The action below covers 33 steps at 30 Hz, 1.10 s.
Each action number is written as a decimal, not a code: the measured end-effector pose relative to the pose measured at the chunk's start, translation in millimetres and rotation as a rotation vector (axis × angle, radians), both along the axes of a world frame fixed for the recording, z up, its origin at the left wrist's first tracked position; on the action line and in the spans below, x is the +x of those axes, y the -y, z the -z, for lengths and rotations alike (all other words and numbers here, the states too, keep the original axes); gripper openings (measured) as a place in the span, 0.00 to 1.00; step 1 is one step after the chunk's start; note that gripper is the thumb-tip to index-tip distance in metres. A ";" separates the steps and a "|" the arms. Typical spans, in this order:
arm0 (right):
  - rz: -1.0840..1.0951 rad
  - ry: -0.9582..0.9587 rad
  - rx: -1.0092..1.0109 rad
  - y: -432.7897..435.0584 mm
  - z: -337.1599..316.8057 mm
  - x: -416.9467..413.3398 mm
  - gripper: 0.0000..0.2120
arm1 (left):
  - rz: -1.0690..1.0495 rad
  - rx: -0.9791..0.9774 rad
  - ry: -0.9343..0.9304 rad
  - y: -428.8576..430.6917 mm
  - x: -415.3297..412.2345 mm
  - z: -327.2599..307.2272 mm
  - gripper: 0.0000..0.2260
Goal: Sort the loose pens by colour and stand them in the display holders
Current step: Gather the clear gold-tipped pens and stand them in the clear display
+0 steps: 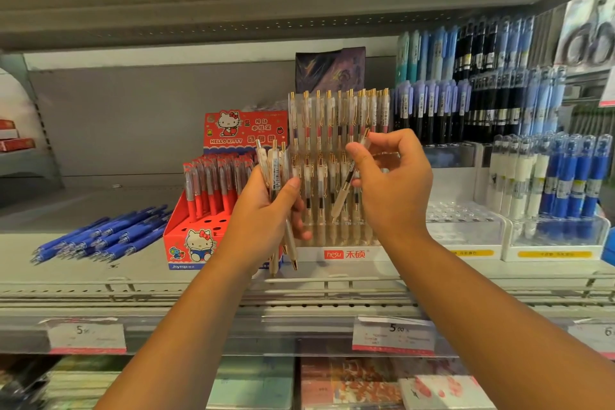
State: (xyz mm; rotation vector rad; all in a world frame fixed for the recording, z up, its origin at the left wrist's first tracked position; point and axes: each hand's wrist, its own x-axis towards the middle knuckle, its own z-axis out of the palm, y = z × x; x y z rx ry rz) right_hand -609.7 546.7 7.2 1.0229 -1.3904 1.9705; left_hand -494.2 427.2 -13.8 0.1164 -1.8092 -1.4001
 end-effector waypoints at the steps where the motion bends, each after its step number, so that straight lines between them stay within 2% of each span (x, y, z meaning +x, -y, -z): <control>1: 0.012 -0.006 0.000 0.3 -0.2 -0.6 0.09 | 0.001 -0.002 0.003 -0.5 0.3 -0.4 0.02; 5: 0.038 -0.020 0.023 2.2 -0.5 -3.2 0.11 | -0.010 -0.029 0.013 -0.3 0.4 -0.6 0.02; 8: 0.042 -0.039 0.134 5.5 1.8 -6.8 0.10 | -0.048 -0.118 0.059 0.7 0.2 0.7 0.02; 13: 0.066 -0.046 0.367 12.5 7.9 -12.4 0.07 | 0.013 -0.134 0.091 -2.5 0.3 0.8 0.02; 20: 0.084 -0.076 0.480 14.3 10.7 -13.2 0.08 | -0.002 -0.150 0.092 -1.4 0.7 0.5 0.01; 26: 0.138 -0.085 0.504 10.8 12.3 -11.1 0.06 | 0.016 -0.147 0.068 -5.3 1.9 -1.1 0.04; 29: 0.177 -0.120 0.400 7.6 11.2 -4.1 0.08 | 0.047 -0.131 0.037 -6.7 2.9 -1.5 0.04; 33: -0.067 -0.180 0.338 5.6 8.6 10.1 0.10 | 0.062 -0.143 0.036 -6.3 3.3 -2.0 0.06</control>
